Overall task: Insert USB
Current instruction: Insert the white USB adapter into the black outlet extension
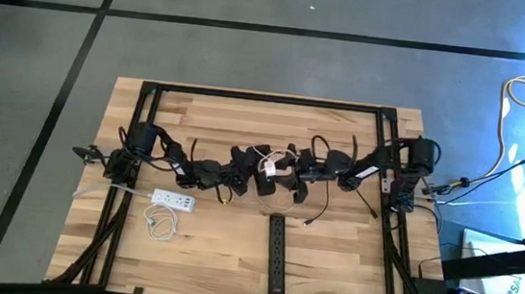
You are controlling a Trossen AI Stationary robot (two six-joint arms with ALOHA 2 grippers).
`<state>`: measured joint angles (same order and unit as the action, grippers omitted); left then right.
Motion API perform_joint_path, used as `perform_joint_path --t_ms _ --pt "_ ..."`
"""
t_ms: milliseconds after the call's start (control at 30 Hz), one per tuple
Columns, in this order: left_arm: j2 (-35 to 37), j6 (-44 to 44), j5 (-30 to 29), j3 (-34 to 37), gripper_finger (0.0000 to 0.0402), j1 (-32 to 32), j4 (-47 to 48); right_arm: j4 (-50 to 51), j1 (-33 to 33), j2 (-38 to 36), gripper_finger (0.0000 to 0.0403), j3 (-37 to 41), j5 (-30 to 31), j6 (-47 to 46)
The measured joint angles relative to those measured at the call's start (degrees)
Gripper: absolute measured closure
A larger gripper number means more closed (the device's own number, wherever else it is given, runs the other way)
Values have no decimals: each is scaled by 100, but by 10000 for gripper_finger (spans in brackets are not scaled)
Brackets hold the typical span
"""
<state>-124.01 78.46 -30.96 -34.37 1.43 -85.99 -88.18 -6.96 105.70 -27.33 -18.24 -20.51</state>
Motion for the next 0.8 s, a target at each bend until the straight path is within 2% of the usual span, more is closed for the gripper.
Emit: perform_joint_path --t_ms 167,633,800 --pt "-11 139 9 -2 141 2 -174 25 23 329 230 -101 45 106" --pt "-11 -53 0 -9 141 -2 -227 -10 8 338 230 -118 94 575" --pt "-13 -40 -2 -28 141 -2 -362 365 24 323 230 -209 86 714"
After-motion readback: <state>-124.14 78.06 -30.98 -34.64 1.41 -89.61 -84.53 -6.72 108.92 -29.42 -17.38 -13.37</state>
